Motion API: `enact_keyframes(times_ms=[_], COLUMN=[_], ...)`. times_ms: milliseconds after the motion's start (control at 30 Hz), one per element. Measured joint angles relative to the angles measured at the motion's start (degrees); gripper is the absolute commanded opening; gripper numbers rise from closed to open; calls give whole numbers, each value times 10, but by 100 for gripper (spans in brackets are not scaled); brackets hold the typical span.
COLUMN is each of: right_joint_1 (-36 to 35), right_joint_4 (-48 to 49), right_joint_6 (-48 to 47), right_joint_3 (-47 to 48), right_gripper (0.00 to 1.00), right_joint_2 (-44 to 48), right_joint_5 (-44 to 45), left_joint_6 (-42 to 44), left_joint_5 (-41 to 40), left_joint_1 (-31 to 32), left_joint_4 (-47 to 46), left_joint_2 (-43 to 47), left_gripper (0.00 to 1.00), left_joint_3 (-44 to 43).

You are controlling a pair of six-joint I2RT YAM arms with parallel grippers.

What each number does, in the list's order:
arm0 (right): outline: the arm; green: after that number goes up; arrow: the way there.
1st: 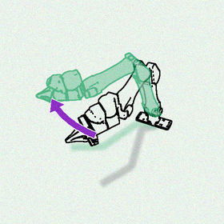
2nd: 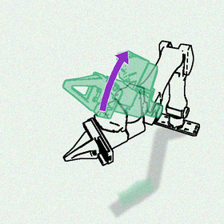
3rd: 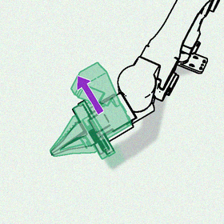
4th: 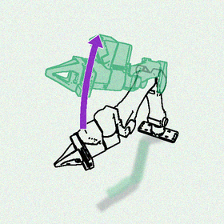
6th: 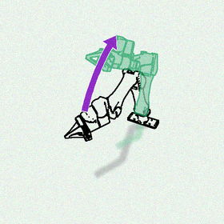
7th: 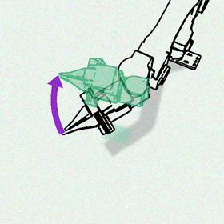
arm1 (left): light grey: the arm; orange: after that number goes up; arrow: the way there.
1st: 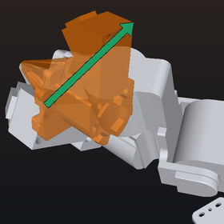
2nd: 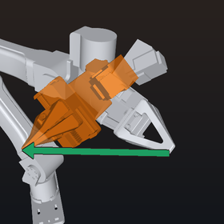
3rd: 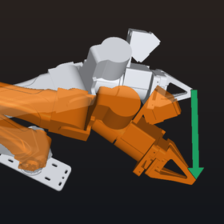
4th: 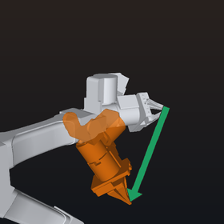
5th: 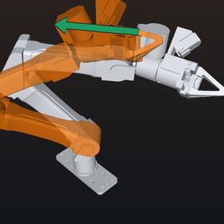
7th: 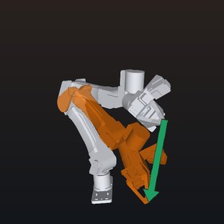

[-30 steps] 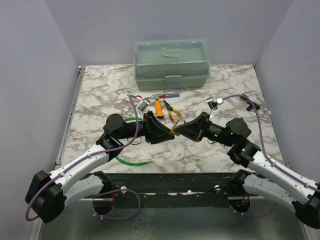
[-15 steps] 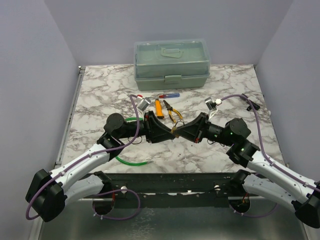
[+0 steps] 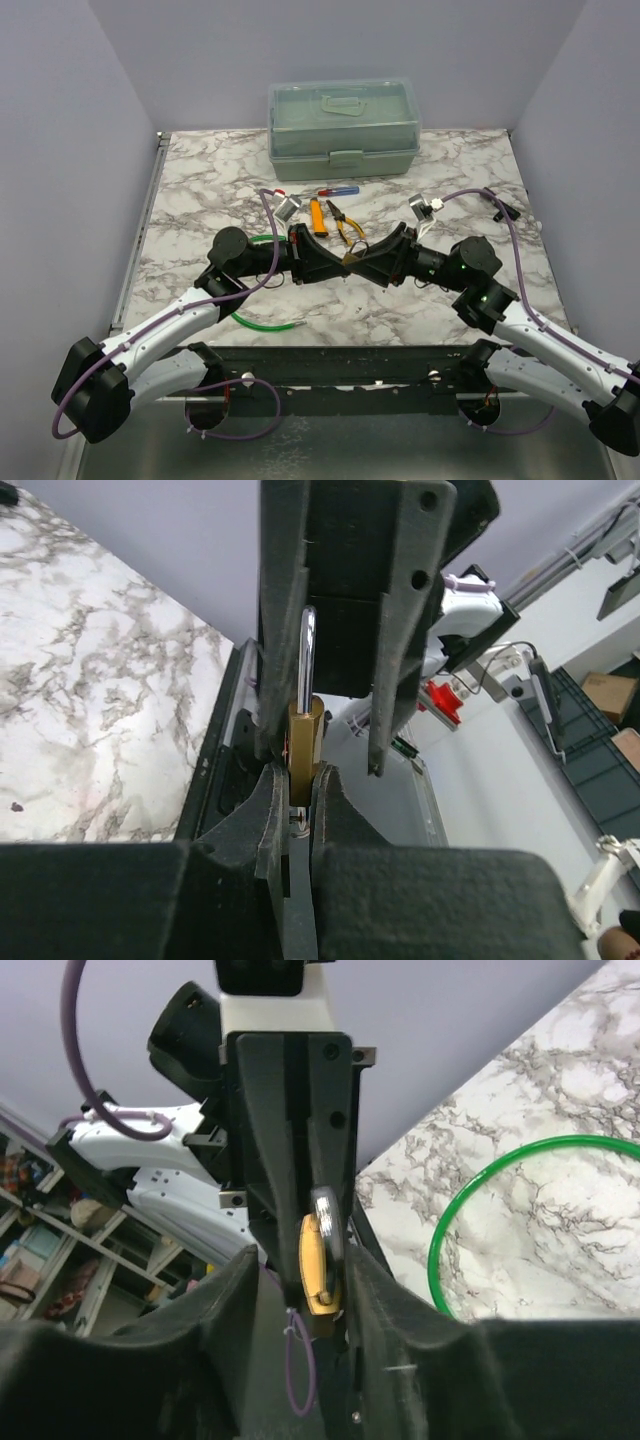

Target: Unlock with the key

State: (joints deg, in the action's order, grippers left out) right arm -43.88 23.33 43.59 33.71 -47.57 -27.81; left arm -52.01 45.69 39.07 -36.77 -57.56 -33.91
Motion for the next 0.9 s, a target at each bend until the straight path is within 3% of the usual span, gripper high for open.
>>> enact_keyframes(times_ms=[167, 467, 600, 767, 900], right_joint_1=[-5, -10, -10, -9, -9], right_joint_4=[-26, -127, -163, -191, -204], right_joint_6=[-2, -16, -23, -34, -37], right_joint_3=[12, 55, 74, 94, 100], right_gripper=[72, 72, 66, 36, 22], right_joint_2=[8, 19, 18, 10, -1], right_joint_5=[2, 65, 92, 111, 120], left_joint_6=[9, 23, 32, 43, 50], left_joint_5=[-16, -29, -31, -36, -39], left_joint_1=[-1, -8, -9, -9, -9], left_joint_4=[4, 22, 35, 51, 64], left_joint_2=[0, 0, 0, 0, 0], left_gripper=[0, 0, 0, 0, 0], left_joint_3=[7, 9, 9, 9, 9])
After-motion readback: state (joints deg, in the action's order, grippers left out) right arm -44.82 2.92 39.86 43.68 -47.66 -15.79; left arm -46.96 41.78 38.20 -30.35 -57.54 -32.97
